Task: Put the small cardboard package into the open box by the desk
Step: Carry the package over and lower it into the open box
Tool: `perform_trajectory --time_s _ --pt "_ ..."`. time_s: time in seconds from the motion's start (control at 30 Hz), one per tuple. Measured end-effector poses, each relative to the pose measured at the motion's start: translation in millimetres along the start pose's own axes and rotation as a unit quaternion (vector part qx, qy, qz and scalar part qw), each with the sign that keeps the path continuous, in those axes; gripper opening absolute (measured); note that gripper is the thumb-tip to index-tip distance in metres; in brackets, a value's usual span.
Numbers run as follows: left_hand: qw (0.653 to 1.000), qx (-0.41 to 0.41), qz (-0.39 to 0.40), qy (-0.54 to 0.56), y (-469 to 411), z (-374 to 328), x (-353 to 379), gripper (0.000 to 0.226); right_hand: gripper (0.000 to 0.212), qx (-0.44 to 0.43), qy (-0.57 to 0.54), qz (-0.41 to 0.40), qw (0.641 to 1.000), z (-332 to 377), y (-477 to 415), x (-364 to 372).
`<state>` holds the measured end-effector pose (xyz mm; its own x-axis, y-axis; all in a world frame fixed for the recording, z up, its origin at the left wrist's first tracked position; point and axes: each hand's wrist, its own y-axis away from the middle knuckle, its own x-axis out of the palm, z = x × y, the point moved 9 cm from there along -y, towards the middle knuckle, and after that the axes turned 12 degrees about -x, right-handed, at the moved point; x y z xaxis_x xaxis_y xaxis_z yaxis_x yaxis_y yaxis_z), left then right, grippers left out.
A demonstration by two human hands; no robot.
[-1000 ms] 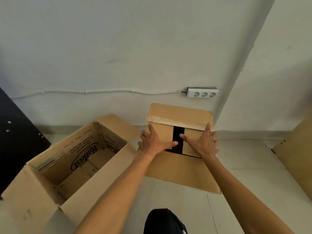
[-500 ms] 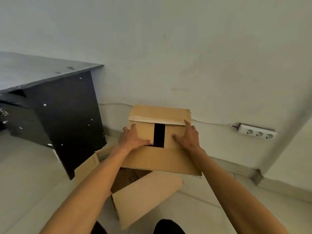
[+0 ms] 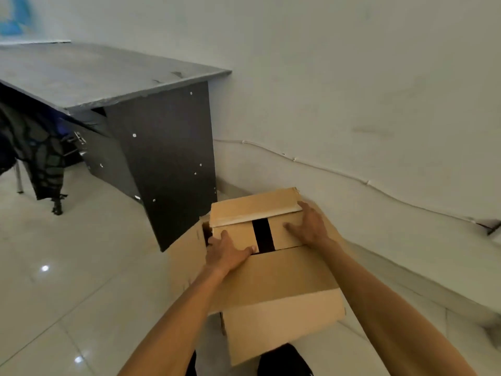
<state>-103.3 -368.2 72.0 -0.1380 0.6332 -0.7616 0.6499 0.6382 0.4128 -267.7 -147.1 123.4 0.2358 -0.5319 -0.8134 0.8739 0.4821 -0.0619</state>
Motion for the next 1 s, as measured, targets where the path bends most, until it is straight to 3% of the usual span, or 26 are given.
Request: perform_trajectory --time_s 0.27,0.47,0.6,0.8,1.0 --pt "0.999 -0.033 0.005 0.028 -40.4 12.6 23.1 0.099 0.081 -0.027 -0.021 0.032 0.999 -19.3 -43.8 37.0" --pt "0.991 -0.09 0.097 0.029 -65.1 46.2 94.2 0.111 0.091 0.033 -0.044 0.099 0.994 -83.2 -17.0 91.9" --pt "0.987 -0.126 0.084 0.045 -73.3 66.0 115.8 0.125 0.09 0.07 -0.074 0.121 0.987 -101.0 -14.2 122.4" --pt "0.994 -0.098 0.053 -0.014 -99.8 66.1 112.8 0.12 0.083 0.099 -0.103 0.113 0.983 -111.1 -24.5 151.5" --pt "0.985 -0.111 0.133 -0.025 -128.6 77.1 152.8 0.123 0.079 0.151 -0.093 0.141 0.974 -139.2 -22.6 169.5"
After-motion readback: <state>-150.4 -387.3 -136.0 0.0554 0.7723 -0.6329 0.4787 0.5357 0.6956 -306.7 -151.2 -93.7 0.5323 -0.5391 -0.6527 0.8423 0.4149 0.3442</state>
